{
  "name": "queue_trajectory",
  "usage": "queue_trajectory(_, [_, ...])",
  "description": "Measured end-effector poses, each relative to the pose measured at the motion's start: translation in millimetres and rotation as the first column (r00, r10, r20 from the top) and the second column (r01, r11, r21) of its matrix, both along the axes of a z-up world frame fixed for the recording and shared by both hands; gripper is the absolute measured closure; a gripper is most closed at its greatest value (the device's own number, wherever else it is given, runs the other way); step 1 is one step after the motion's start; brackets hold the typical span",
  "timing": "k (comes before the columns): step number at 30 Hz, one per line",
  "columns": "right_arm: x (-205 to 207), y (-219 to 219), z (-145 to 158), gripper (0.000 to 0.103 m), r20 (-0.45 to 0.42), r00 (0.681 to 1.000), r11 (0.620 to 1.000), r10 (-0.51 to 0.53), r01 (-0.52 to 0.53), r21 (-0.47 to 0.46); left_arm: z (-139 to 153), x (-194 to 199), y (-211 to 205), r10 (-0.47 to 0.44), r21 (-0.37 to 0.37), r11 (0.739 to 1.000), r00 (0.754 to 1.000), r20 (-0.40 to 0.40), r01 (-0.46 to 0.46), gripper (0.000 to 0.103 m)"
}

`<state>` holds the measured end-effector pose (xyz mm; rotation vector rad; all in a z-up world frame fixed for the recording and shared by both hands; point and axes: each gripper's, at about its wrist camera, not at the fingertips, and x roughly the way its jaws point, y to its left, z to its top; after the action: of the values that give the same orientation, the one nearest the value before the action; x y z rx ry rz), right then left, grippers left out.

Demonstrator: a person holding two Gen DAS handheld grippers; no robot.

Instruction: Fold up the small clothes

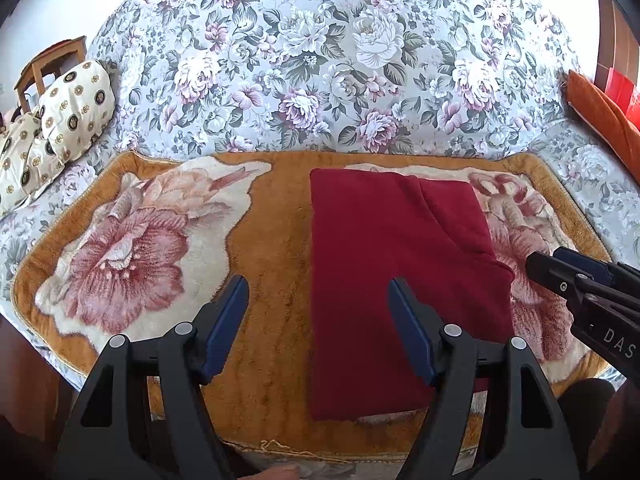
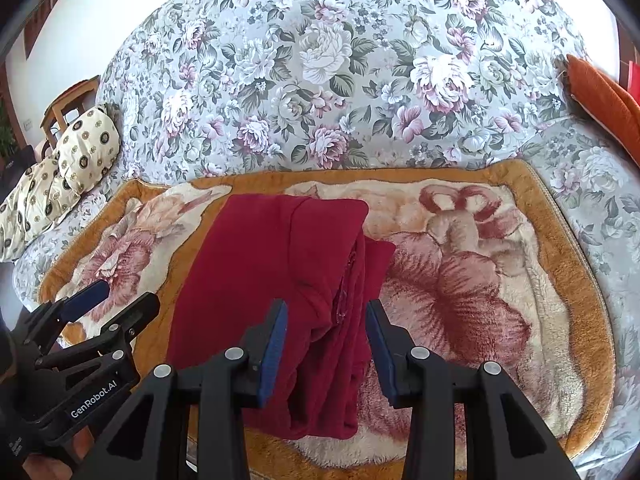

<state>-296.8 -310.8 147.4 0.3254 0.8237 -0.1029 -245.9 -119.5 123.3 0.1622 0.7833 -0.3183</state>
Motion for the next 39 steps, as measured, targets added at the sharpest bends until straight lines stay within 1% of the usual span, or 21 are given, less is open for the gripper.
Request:
queue_trajectory(10, [2.1,-1.7,-3.2,0.064,-0.012,1.000,1.000,0.003,-0.003,0.002,-1.7,1.9,-2.8,-0.022,0.000,1.000,1.000,-0.004,0.022,0.031])
queue_trajectory(27, [4.4,0.1,-3.2,0.064,-0.014,1.000,1.000,0.007,-0.007,0.007,-1.3,4.3,-0.4,-0.013,-0.010,1.000,1.000,-0.012,0.013,0.031])
queue_trajectory(36, [5.1,0.7,-5.5,0.063,-0.018,1.000,1.000,0.008,-0.007,0.009,0.5,4.7,1.7,-0.009,-0.027,1.000,1.000,0.018,0.009,0.031])
queue_trajectory(39, [5.0,0.7,-5.6,0.063,-0.018,1.000,1.000,0.007,-0.007,0.011,0.9,5.4,0.8,-0.009,-0.018,1.000,1.000,0.025,0.010,0.031])
